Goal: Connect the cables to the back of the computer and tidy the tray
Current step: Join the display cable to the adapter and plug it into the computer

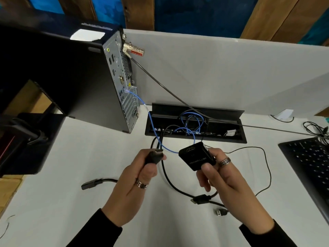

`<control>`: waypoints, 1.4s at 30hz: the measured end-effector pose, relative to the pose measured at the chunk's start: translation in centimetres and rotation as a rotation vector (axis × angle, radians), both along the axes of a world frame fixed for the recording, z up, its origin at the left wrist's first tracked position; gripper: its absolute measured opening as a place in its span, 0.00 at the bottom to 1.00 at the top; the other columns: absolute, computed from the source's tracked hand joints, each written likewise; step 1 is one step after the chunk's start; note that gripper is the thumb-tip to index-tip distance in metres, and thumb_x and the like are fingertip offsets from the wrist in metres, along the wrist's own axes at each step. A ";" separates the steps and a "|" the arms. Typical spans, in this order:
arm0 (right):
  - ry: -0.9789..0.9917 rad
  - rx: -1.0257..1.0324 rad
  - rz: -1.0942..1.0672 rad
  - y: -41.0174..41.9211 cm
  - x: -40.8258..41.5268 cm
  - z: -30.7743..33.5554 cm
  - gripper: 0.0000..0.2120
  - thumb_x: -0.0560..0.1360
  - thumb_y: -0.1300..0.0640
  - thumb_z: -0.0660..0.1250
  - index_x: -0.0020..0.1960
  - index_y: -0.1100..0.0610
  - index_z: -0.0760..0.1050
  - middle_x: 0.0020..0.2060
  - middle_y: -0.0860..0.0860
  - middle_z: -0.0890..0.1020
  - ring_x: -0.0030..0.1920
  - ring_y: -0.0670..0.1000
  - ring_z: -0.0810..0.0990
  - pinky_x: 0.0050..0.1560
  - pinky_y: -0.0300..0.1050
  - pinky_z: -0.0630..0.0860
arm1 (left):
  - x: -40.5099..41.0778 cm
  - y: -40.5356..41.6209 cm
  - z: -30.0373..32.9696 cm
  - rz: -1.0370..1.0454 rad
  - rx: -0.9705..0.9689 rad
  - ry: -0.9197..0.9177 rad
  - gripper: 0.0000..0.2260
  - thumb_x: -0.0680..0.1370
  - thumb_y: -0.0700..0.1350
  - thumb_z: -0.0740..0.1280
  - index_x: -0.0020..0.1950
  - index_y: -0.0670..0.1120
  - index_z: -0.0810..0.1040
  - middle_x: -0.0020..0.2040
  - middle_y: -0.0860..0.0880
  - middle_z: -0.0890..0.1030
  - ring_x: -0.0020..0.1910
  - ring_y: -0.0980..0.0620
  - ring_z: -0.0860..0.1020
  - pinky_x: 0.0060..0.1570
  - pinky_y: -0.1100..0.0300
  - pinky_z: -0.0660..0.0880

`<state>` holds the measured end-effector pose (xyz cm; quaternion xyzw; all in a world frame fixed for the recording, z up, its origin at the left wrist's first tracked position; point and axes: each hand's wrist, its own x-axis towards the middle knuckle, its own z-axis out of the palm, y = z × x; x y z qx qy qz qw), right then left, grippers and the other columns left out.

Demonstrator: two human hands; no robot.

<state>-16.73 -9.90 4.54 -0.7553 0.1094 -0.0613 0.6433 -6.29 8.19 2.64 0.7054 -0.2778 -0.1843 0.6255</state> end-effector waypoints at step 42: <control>-0.010 0.015 0.030 -1.6 -2.3 0.2 0.05 0.75 0.46 0.62 0.50 0.40 0.75 0.30 0.43 0.76 0.33 0.41 0.73 0.36 0.33 0.73 | -0.5 -0.3 0.9 -0.457 -0.001 0.353 0.25 0.69 0.74 0.56 0.41 0.55 0.78 0.29 0.58 0.64 0.30 0.58 0.61 0.36 0.72 0.62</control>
